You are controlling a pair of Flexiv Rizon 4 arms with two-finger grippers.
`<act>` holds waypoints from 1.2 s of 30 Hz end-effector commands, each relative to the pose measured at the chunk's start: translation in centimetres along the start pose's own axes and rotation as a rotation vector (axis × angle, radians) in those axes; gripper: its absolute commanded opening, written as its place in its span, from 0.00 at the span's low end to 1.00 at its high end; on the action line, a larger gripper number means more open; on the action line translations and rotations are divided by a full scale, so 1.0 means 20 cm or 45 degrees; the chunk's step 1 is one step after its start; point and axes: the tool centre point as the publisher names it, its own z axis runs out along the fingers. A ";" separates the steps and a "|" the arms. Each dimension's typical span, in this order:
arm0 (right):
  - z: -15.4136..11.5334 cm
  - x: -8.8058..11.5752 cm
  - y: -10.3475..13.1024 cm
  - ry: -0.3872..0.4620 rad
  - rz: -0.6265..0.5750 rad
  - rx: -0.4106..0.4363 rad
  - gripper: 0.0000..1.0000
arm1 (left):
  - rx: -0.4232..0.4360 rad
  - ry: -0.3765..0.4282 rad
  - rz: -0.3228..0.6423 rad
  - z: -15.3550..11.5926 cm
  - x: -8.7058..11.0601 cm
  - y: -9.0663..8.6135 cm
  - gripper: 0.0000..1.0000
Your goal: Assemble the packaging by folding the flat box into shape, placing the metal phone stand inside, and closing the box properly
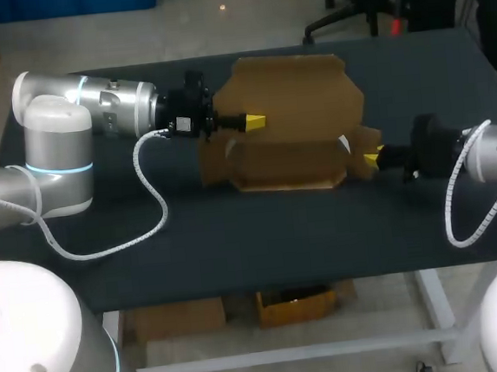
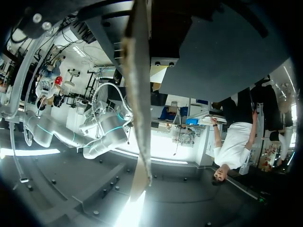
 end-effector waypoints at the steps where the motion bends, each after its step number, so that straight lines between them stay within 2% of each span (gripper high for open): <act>1: 0.01 -0.01 -0.01 0.005 0.002 -0.012 0.00 | -0.001 0.002 -0.001 0.01 0.00 0.01 0.00; 19: 0.01 0.04 0.00 -0.023 0.010 -0.026 0.00 | -0.001 0.002 -0.001 0.01 0.00 0.01 0.00; 36: 0.01 0.07 -0.02 -0.126 0.051 -0.032 0.00 | -0.001 0.002 -0.001 0.01 0.00 0.01 0.00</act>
